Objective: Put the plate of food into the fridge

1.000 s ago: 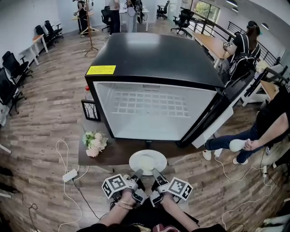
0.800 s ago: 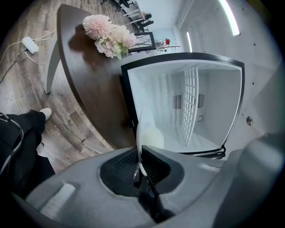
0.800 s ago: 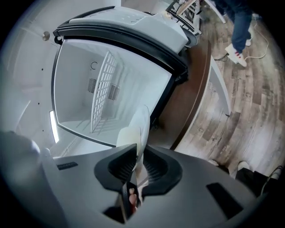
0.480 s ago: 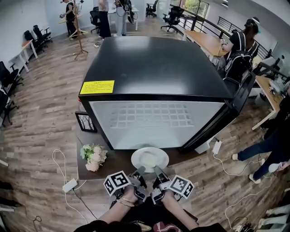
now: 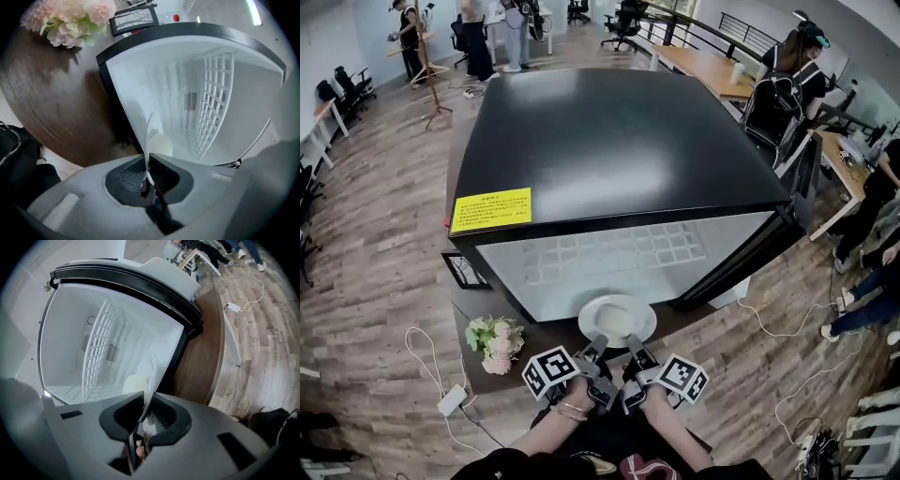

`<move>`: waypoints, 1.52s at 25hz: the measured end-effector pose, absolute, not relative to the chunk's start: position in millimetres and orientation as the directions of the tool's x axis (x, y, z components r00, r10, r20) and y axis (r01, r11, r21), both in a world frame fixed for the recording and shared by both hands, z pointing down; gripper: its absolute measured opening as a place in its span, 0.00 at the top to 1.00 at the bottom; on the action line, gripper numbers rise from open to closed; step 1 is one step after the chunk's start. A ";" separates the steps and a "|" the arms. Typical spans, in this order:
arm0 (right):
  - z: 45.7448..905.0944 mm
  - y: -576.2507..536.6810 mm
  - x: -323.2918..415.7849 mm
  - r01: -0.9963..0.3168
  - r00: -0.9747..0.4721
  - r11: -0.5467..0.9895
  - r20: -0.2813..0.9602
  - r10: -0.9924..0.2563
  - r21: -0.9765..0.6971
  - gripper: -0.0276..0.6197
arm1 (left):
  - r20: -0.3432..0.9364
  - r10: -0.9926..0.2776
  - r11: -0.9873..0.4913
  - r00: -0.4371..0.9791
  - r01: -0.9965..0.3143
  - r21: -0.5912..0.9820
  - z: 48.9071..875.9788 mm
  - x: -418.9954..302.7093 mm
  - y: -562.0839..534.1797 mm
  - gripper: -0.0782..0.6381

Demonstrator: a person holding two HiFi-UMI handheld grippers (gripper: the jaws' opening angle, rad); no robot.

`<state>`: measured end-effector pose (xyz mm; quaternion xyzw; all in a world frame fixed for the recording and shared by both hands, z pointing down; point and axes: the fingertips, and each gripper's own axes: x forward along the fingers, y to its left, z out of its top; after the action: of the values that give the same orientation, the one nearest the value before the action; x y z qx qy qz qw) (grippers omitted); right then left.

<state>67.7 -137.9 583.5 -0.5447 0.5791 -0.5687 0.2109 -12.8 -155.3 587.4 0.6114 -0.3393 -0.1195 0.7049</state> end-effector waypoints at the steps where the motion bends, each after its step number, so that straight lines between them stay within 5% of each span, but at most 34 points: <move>1: 581.8 -140.2 67.7 -0.392 -0.310 -0.240 0.373 -0.874 -0.888 0.87 | 0.328 -0.580 0.217 0.745 -0.247 0.944 585.5 -12.6 -158.0 0.86; 38: 581.7 -234.6 98.2 -0.417 -0.466 -0.181 0.380 -0.799 -0.891 0.87 | 0.347 -0.713 0.279 0.609 -0.207 0.938 585.4 15.7 -237.1 0.86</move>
<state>98.2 -234.6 581.7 -0.4909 0.6191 -0.5912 0.1617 15.7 -237.1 585.4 0.5717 -0.4023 -0.1829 0.6913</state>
